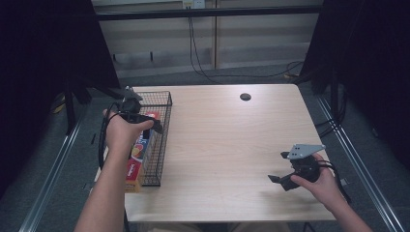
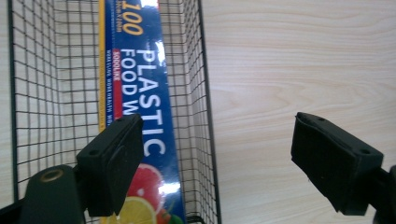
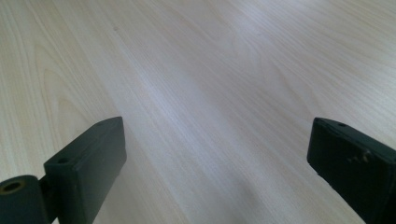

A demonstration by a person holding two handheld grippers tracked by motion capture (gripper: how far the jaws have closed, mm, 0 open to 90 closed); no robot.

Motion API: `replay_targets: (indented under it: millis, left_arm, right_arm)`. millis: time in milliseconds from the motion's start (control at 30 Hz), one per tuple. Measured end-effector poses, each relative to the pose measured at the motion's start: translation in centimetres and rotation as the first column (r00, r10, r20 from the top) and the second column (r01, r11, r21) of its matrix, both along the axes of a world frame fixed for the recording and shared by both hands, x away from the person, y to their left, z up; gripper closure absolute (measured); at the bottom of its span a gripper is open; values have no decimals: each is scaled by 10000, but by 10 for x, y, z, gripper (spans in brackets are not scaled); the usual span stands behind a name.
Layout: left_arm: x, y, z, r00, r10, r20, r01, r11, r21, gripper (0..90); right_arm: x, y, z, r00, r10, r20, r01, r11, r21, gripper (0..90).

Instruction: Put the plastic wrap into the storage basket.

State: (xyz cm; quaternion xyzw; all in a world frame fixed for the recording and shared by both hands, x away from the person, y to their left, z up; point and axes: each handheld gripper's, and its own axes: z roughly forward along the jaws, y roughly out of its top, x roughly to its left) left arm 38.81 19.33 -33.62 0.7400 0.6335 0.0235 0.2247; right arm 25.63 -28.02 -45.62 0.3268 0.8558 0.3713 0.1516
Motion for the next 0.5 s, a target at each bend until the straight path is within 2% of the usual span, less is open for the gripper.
replay_targets:
  millis: [333,500]
  left_arm:
    - [-3,-20,-4,9980,-591,203,596,9979,-263,158]
    - [-6,-31,-3,9943,-1000,377,1010,9945,-282,154]
  right_arm:
    - [1,1,0,9999,101,-8,-101,9999,-17,45]
    - [1,1,0,10000,96,6,-96,9999,-58,45]
